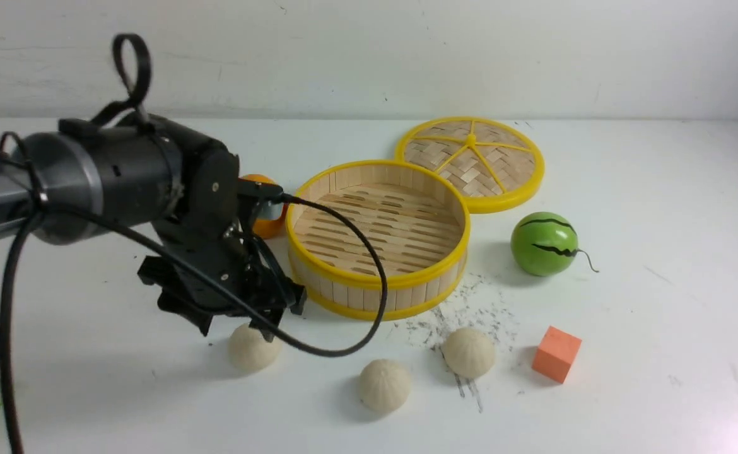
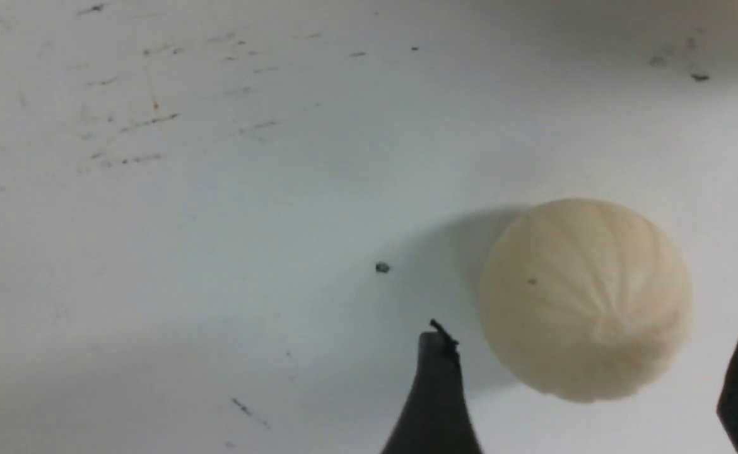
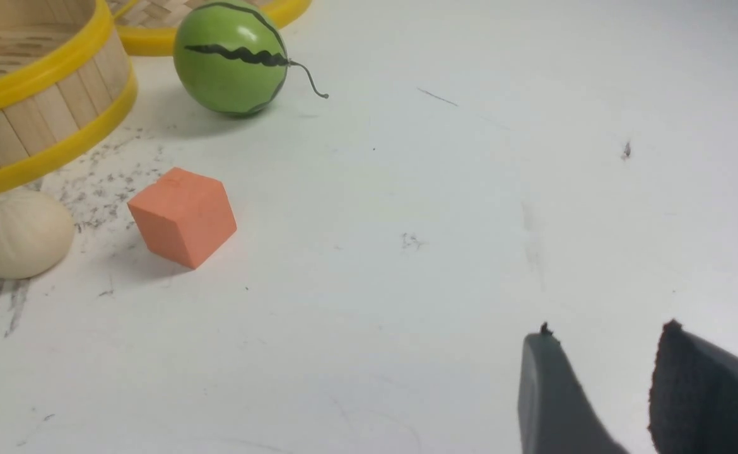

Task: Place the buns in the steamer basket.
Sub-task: Use the left arm to grab a steamed stuffed bun, then use the left arm to put the steamed stuffed bun into the steamer

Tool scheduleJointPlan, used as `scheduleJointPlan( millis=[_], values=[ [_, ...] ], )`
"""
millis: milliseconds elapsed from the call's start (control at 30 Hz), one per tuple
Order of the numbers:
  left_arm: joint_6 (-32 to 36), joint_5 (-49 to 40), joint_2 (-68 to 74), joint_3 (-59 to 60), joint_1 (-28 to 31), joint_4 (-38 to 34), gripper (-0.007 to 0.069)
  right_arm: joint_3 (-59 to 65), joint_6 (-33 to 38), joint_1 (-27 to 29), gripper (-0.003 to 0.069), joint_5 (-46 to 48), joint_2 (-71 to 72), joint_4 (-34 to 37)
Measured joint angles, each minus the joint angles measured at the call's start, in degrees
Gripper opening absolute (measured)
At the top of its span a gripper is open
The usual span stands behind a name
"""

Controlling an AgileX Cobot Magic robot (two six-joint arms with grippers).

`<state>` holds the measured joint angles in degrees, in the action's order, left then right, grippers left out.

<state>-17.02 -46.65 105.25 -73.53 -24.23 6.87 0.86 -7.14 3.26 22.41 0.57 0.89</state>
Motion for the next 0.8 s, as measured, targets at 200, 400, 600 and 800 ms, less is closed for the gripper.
scheduleJointPlan(
  millis=[200, 400, 600, 800],
  values=[
    [-0.54, 1.34, 2.40, -0.22, -0.05, 0.43, 0.0225, 0.00, 0.00, 0.00, 0.0241, 0.00, 0.00, 0.00],
    [1.10, -1.38, 2.40, -7.04, -0.10, 0.23, -0.0013, 0.00, 0.00, 0.00, 0.0241, 0.00, 0.00, 0.00],
    [4.27, -6.77, 2.40, -21.51, -2.44, 0.21, -0.0013, 0.00, 0.00, 0.00, 0.0241, 0.00, 0.00, 0.00],
    [5.80, -5.84, 6.15, -33.63, -6.20, -0.66, -0.0013, 0.00, 0.00, 0.00, 0.0241, 0.00, 0.00, 0.00]
  ],
)
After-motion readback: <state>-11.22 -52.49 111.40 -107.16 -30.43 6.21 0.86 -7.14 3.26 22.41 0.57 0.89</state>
